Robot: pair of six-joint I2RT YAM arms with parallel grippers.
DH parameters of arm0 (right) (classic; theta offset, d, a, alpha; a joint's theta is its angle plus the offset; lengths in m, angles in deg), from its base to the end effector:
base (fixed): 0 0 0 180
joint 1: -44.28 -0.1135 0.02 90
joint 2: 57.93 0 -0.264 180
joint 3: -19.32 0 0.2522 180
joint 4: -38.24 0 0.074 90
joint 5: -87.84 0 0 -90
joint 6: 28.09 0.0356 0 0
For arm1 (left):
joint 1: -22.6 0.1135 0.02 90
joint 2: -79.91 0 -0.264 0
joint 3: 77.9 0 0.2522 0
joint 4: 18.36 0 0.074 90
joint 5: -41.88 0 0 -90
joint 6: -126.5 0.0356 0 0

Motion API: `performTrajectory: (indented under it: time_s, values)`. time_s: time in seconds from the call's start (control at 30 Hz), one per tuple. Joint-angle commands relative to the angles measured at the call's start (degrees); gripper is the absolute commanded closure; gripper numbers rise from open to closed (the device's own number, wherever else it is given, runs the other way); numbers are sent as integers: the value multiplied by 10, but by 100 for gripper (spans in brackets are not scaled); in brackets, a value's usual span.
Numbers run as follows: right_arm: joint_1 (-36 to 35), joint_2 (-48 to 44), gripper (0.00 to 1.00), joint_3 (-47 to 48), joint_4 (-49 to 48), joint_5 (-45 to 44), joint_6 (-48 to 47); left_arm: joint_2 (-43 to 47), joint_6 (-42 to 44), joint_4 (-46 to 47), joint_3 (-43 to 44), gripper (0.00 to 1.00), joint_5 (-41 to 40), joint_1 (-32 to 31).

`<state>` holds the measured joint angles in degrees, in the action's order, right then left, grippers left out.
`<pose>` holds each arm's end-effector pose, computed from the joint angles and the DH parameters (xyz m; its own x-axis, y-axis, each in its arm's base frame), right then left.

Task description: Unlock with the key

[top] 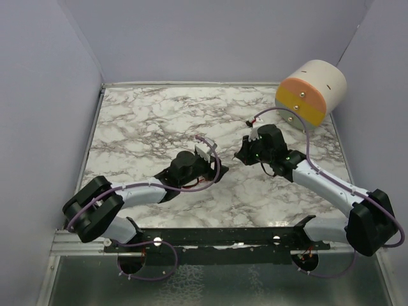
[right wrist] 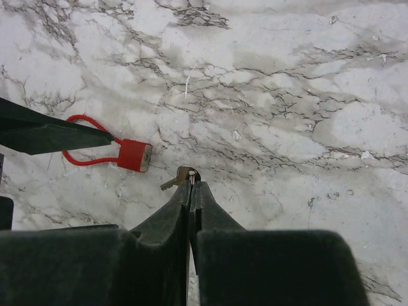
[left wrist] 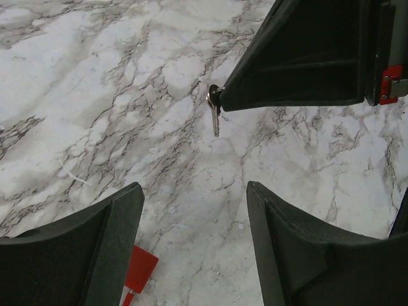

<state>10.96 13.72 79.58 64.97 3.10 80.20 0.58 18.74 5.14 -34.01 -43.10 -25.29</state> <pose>0.2240 0.1512 0.2467 -0.6804 -0.0733 -0.7292 -0.4147 0.8589 0.3006 0.1879 -0.2125 0.2041 -0.3751 -0.0382 -0.9262 0.7161 0.6225 -0.3157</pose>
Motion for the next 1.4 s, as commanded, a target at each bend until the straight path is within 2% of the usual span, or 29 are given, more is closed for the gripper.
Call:
performTrajectory:
  time_s: [0.0,0.3,0.43,0.57,0.97,1.37]
  values:
    - [-4,-19,99,14,10,20,5,-29,38,44,35,33,-22,-22]
    - [-8,-35,99,1,17,19,7,-72,60,62,67,36,-33,-32]
    - [-9,-39,99,-4,17,20,6,-86,65,65,77,40,-42,-33]
    - [-10,-44,99,-10,17,20,6,-90,68,71,80,48,-54,-34]
    - [-10,-51,99,-20,17,21,3,-104,72,83,90,54,-54,-35]
    - [-10,-53,99,-25,18,15,2,-106,71,85,91,90,-48,-35]
